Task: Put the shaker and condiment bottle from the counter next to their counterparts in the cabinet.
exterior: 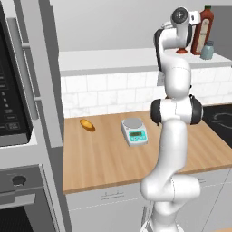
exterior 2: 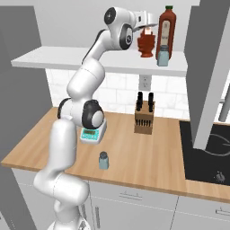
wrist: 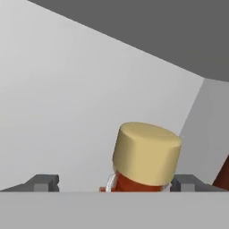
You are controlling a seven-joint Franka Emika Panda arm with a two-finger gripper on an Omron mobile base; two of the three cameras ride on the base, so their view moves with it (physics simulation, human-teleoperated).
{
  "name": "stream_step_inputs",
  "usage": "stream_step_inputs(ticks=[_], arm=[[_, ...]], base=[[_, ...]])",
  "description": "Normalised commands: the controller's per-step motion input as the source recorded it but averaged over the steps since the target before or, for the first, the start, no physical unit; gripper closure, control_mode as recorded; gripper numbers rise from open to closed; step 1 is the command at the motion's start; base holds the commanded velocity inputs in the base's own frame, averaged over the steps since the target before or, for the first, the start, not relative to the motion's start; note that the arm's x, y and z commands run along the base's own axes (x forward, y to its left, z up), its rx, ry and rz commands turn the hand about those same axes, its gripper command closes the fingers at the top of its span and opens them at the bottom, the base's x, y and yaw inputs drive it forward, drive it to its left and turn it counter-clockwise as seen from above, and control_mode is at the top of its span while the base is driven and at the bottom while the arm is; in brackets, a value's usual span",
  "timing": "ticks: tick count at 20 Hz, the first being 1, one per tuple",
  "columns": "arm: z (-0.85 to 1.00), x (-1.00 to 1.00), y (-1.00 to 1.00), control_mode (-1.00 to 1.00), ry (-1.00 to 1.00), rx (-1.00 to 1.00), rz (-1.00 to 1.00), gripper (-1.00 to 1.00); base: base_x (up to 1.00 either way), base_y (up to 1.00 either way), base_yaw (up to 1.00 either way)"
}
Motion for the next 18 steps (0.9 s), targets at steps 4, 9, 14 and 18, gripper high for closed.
stream_step_inputs(ticks=[4, 9, 14, 18], arm=[[0.0, 0.0, -0.02, -1.0, 0.0, 0.0, 0.0, -1.0], [0.0, -0.11, -0.22, -1.0, 0.0, -0.02, 0.0, -1.0], [-0.02, -0.32, -0.11, -1.0, 0.03, -0.06, 0.0, -1.0], [-0.09, -0.4, 0.0, -1.0, 0.07, -0.07, 0.0, -1.0]], base=[[0.0, 0.0, 0.0], [0.0, 0.0, 0.0], [0.0, 0.0, 0.0], [0.0, 0.0, 0.0]])
